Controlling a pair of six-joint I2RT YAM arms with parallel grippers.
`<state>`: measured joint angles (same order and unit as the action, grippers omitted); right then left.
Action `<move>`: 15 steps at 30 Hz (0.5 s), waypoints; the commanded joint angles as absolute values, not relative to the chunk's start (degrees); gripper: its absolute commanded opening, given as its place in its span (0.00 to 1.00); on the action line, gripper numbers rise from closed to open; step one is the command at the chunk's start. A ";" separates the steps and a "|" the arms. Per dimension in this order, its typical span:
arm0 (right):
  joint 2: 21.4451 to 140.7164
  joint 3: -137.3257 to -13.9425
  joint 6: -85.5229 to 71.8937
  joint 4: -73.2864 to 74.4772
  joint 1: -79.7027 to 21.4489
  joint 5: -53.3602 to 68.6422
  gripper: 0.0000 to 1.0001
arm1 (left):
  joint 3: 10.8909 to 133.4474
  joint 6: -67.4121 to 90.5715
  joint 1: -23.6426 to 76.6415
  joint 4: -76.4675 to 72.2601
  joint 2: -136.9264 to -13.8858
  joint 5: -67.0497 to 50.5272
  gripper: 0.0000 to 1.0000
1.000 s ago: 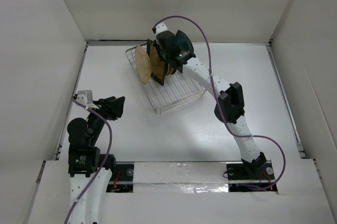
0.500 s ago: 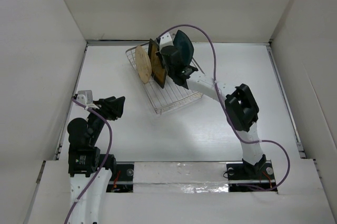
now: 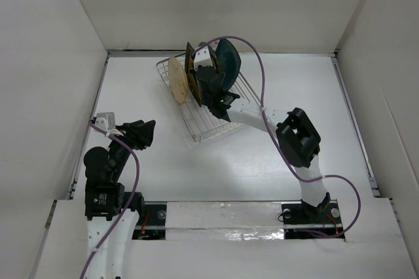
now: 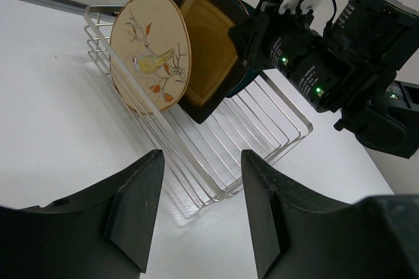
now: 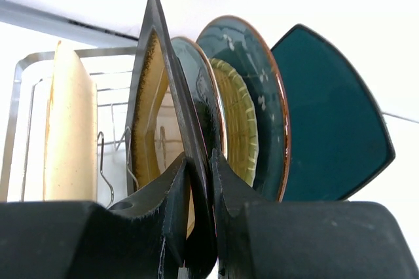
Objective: Load the plates into the dish rack
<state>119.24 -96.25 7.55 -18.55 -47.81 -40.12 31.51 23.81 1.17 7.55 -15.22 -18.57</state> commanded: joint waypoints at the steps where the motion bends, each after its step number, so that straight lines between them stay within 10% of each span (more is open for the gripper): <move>1: 116.45 -100.37 8.70 -38.22 -48.60 -46.75 0.00 | 31.55 23.47 1.49 4.83 -15.64 -18.46 0.48; 15: 124.71 -103.53 6.60 -45.09 -49.13 -49.66 0.00 | 31.64 23.64 1.49 5.10 -16.26 -18.11 0.47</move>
<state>125.27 -98.52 10.79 -28.01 -49.32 -45.60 31.51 23.83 1.17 7.55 -15.57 -18.35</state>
